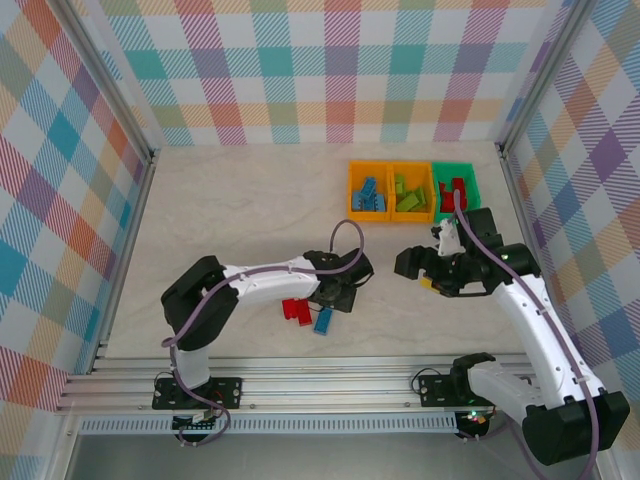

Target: Sort the legos into containers by color

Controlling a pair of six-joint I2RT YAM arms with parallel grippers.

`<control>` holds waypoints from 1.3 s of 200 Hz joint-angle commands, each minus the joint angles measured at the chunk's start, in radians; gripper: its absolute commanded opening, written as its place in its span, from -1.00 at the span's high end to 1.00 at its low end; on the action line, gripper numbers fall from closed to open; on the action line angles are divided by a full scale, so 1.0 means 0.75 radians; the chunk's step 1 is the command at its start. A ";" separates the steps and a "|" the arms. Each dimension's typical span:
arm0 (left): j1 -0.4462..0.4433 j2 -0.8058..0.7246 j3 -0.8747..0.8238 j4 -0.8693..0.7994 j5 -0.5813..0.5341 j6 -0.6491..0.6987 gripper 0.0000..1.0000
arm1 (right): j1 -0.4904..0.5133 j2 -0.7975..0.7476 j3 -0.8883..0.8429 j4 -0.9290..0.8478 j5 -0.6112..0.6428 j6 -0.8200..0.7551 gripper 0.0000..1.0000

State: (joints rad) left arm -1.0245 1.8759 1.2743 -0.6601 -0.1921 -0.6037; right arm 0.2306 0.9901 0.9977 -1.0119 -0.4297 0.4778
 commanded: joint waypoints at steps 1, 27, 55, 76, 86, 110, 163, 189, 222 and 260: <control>0.012 0.037 0.011 -0.035 -0.074 -0.065 -0.05 | -0.001 -0.002 -0.013 -0.021 -0.039 -0.013 -0.69; 0.014 0.079 -0.001 0.003 -0.072 -0.093 0.18 | -0.001 -0.015 -0.008 -0.026 -0.055 -0.006 -0.70; 0.014 0.086 -0.010 0.043 -0.070 -0.108 0.51 | -0.001 -0.024 0.003 -0.058 -0.060 -0.003 -0.70; 0.014 0.035 -0.001 0.068 -0.094 -0.101 0.67 | -0.001 -0.056 -0.011 -0.064 -0.080 0.007 -0.72; 0.014 -0.001 0.020 0.089 -0.109 -0.080 0.72 | -0.001 -0.075 -0.016 -0.071 -0.080 0.013 -0.72; 0.023 -0.029 0.151 0.156 -0.152 0.010 0.80 | -0.001 -0.113 -0.006 -0.082 -0.072 0.022 -0.73; 0.177 0.294 0.766 0.154 -0.286 0.205 0.95 | -0.001 -0.149 0.036 -0.063 -0.006 0.050 -0.75; 0.277 0.535 1.105 0.160 -0.241 0.255 0.97 | 0.000 -0.150 0.032 -0.036 -0.003 0.072 -0.75; 0.360 0.795 1.461 0.214 -0.225 0.405 0.97 | -0.001 -0.137 0.020 0.000 -0.014 0.097 -0.76; 0.432 0.949 1.694 0.290 -0.100 0.412 0.36 | -0.001 -0.120 0.006 0.034 -0.003 0.123 -0.76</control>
State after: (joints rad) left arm -0.7212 2.5698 2.4584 -0.4992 -0.3313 -0.3286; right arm 0.2306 0.8894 0.9985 -1.0168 -0.4347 0.5423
